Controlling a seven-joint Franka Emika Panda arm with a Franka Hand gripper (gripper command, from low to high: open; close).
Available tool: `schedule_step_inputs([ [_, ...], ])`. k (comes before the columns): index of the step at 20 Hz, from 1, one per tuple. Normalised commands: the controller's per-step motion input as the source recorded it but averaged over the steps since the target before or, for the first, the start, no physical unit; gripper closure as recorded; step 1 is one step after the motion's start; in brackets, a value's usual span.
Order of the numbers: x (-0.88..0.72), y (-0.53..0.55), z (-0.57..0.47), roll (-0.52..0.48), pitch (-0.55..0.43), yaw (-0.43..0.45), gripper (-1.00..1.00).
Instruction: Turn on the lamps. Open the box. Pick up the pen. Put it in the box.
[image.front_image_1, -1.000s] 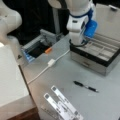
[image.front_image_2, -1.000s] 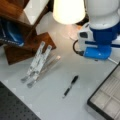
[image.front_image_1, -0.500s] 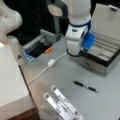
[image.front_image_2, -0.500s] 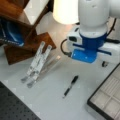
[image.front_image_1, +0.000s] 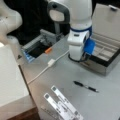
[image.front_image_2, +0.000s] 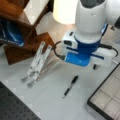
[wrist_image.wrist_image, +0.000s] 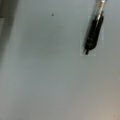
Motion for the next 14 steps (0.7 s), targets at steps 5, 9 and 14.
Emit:
schedule_step_inputs([
  [5, 0.12, -0.11, -0.24, -0.17, -0.049, 0.428, -1.0],
  [9, 0.07, -0.18, -0.22, -0.067, -0.035, 0.434, -1.0],
  [14, 0.08, -0.28, -0.2, -0.049, 0.017, 0.432, -1.0],
])
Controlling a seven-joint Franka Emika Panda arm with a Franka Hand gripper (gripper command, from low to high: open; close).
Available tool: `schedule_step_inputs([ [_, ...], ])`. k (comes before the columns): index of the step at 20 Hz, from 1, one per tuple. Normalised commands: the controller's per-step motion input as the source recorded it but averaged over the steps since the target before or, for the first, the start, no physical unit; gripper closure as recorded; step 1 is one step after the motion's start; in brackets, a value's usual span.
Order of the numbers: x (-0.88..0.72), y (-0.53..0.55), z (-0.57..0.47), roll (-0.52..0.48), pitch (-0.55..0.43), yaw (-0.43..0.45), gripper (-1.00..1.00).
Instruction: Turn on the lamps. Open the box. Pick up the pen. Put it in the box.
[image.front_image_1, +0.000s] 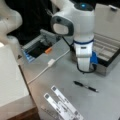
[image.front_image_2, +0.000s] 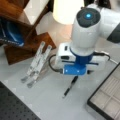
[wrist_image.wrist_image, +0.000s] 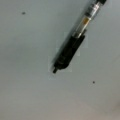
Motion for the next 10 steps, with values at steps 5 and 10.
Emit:
schedule_step_inputs([
  [5, 0.13, -0.25, -0.2, -0.049, 0.046, 0.307, -1.0],
  [10, 0.2, -0.05, -0.18, -0.025, -0.023, 0.12, -1.0],
])
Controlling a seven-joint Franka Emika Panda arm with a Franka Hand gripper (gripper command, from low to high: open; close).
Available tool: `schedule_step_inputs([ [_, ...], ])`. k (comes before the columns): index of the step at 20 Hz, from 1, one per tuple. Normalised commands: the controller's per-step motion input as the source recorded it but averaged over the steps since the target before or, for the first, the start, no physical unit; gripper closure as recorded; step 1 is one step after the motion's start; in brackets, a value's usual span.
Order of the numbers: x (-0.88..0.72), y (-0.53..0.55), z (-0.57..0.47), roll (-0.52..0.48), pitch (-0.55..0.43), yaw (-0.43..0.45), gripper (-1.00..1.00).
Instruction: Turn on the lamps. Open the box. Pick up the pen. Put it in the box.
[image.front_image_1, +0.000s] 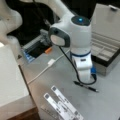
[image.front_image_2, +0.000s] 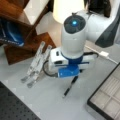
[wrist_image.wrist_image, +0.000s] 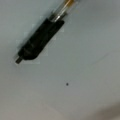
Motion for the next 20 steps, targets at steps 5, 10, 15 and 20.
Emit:
schedule_step_inputs([
  [5, 0.19, 0.05, -0.18, -0.005, -0.015, 0.018, -1.0],
  [10, 0.16, 0.04, -0.09, -0.005, -0.021, -0.003, -1.0],
  [15, 0.14, 0.02, -0.09, 0.0, -0.04, -0.01, -1.0],
  [20, 0.14, 0.05, -0.16, 0.029, -0.053, -0.034, -1.0],
])
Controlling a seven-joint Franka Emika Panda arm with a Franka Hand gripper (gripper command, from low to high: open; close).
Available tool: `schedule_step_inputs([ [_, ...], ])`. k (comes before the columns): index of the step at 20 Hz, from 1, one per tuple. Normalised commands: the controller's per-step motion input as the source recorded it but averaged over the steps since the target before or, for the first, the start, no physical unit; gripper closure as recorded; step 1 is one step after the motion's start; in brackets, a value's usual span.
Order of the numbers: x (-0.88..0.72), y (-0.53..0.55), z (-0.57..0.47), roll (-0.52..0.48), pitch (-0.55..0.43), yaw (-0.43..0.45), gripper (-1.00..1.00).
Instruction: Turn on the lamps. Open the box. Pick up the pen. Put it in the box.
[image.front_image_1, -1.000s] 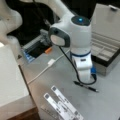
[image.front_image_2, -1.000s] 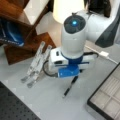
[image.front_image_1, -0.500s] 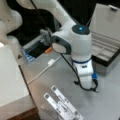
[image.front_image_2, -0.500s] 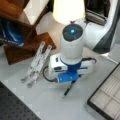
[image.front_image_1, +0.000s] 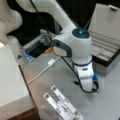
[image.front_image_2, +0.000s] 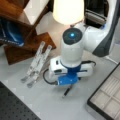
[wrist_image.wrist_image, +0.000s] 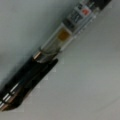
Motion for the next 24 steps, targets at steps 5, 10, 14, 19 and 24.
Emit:
schedule_step_inputs([
  [5, 0.15, 0.07, -0.18, 0.054, -0.029, -0.059, -1.0],
  [10, 0.15, 0.08, -0.13, 0.076, -0.023, -0.079, -1.0],
  [14, 0.13, 0.05, -0.07, 0.072, -0.024, -0.083, -1.0],
  [19, 0.12, 0.03, -0.1, 0.067, -0.015, -0.08, 1.0],
  [24, 0.13, 0.03, -0.1, 0.042, -0.032, -0.086, 1.0],
])
